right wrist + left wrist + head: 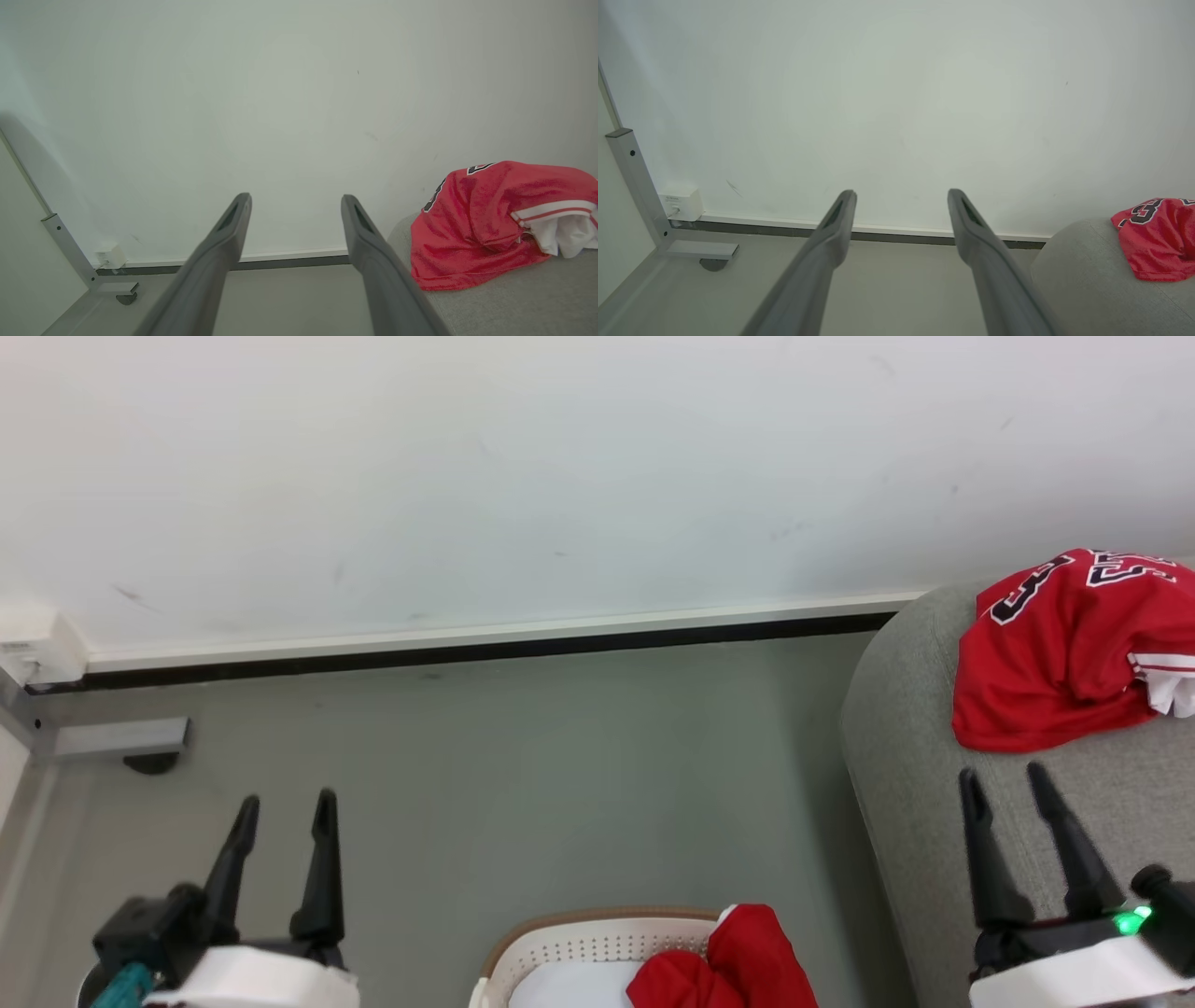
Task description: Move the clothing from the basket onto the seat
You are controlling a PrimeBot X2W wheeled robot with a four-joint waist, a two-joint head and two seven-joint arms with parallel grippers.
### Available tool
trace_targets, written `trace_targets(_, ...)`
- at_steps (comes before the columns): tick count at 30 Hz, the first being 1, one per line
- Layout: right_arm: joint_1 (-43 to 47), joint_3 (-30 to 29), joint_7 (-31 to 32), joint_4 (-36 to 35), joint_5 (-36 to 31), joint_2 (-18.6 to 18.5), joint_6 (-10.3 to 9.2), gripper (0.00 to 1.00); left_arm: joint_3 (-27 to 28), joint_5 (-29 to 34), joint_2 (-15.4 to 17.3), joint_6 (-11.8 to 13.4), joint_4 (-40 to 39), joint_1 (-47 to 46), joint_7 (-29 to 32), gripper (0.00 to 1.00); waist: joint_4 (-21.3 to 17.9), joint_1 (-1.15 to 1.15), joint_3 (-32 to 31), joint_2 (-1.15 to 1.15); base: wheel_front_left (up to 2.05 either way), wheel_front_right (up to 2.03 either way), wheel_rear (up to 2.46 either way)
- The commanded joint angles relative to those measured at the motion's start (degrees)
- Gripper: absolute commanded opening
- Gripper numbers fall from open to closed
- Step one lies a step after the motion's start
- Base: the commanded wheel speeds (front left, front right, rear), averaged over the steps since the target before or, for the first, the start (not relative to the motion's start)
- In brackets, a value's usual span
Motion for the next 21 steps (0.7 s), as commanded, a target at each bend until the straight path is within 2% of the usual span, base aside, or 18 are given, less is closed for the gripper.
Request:
trace_targets(1,1.3,0.2,-0.6,0.6,-0.5,0.2,-0.13,1.0,1.0,1.4,-0.7,-0.4,-0.3,1.5,0.0,1.0,0.2,0.01,-0.6,0.0,0.0,0.0,0.0)
trace_targets(4,3.0,1.6,-1.9,2.2,-1.4,0.9,-0.13,1.0,4.9,4.5,-4.1,-1.7,-0.7,5.2,0.0,1.0,0.3,0.01,-1.7,0.0,0.0,0.0,0.0)
trace_targets(11,4.9,3.3,-3.6,5.3,-3.4,1.5,-0.13,1.0,9.9,9.7,-10.2,-6.9,1.0,9.5,0.0,1.0,1.0,0.01,-2.9,0.0,0.0,0.0,0.0)
trace_targets(21,2.8,4.9,-4.3,7.1,-4.8,1.8,-0.13,1.0,14.3,14.9,-13.5,-12.0,2.1,8.4,-0.1,1.0,0.6,0.01,-2.5,0.0,0.0,0.0,0.0)
